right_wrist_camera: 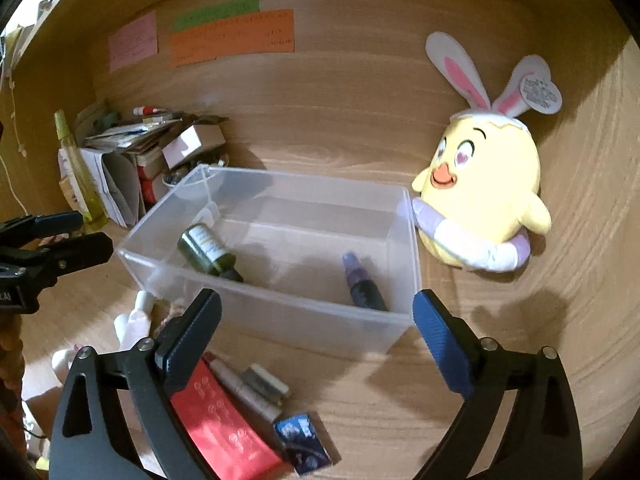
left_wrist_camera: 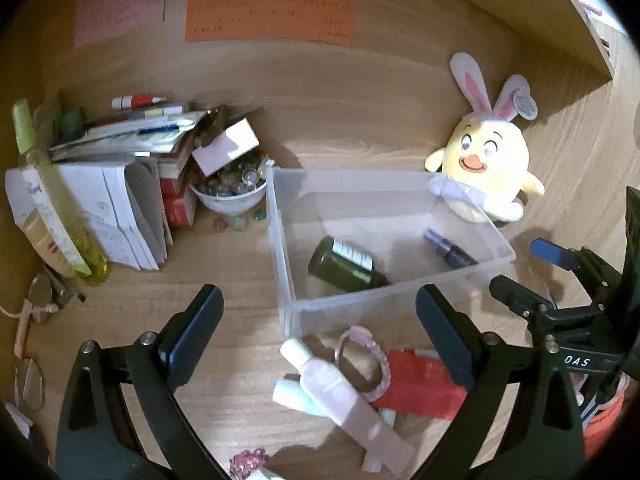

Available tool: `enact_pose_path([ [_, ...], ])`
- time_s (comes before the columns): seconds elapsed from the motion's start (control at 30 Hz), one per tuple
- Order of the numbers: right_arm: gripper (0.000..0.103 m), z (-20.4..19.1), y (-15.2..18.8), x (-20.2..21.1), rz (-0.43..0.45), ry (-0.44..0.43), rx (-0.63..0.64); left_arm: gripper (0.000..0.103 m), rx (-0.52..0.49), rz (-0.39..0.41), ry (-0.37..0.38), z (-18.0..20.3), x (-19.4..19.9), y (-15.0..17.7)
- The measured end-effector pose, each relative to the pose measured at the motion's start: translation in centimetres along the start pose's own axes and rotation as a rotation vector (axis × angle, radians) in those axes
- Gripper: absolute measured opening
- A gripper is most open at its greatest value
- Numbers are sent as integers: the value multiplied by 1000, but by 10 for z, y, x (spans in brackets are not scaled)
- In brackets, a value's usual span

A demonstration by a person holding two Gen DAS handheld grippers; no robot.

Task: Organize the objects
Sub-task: 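Lower both bottles into the clear box and open both tools, then grasp the white tape roll with the left tool while the right tool grasps the red pouch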

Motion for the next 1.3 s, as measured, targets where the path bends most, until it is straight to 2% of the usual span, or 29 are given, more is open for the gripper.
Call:
enact_pose_path([
  [0.33, 96, 1, 33, 10, -48, -6, -17, 98, 10, -32, -32, -22, 11, 34],
  [0.53, 96, 1, 54, 8, -93, -7, -45, 98, 31, -81, -73, -41, 11, 59],
  [0.67, 96, 3, 66, 7, -117, 5, -64, 98, 71, -124, -67, -50, 11, 78],
  [0.87, 96, -4, 86, 6, -169, -61, -121, 98, 91, -162, -64, -54, 16, 105],
  [1.2, 96, -53, 89, 1, -191, -137, 3, 97, 63, -145, -51, -50, 23, 125],
  [1.23, 96, -56, 89, 0, -192, -133, 14, 96, 62, -142, -42, -49, 24, 125],
  [1.3, 96, -62, 90, -4, -197, -129, 32, 87, 57, -144, -22, -48, 24, 127],
])
Point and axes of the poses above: each gripper's, at about its wrist camera, not at the fingertips, and x roughly against the way its jaws point, z to its right, y to its underside, the point moved 9 cm from there along -x, roughly the way its jaws point, and after that the axes turned 4 degrees about x, right-handed, at the moved point
